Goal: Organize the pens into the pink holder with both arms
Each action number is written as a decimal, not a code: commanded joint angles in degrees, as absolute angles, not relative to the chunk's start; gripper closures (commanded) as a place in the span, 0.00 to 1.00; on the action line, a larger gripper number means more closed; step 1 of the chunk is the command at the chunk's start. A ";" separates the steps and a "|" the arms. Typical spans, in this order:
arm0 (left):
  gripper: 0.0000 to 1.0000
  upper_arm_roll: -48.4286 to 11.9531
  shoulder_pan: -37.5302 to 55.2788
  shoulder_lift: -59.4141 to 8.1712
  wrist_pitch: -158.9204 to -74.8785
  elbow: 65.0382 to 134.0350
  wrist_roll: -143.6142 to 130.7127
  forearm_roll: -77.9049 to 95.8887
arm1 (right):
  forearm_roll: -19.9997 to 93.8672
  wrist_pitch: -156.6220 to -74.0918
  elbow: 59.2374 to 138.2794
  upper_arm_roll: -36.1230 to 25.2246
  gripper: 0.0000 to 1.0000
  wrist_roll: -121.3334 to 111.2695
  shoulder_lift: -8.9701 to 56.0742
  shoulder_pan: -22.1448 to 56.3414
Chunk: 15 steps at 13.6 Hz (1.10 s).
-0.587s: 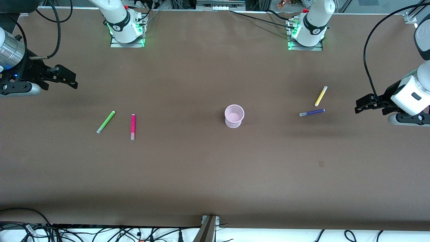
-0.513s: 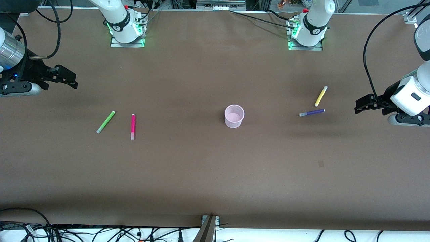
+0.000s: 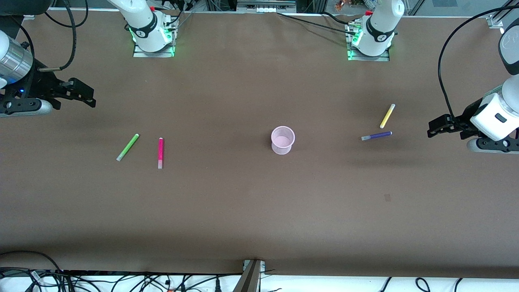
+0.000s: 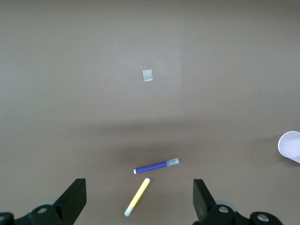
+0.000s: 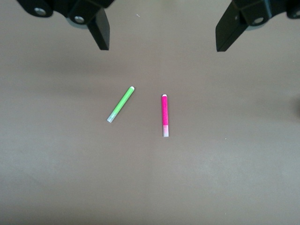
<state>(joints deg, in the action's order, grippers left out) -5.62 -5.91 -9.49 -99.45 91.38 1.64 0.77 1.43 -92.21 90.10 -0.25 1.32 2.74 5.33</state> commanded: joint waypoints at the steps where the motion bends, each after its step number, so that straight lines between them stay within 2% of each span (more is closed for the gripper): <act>1: 0.00 -5.63 -6.42 -9.32 -99.05 91.23 2.81 2.02 | 1.49 -91.85 88.86 -0.09 0.00 0.61 3.16 5.10; 9: 0.00 -5.63 -8.69 -9.23 -96.06 92.28 10.89 3.77 | 1.49 -91.58 88.86 -0.09 0.00 0.62 3.16 5.10; 15: 0.00 -5.80 -9.32 -7.30 -99.04 100.35 15.71 4.57 | 1.49 -91.58 88.86 -0.09 0.00 0.61 3.16 5.10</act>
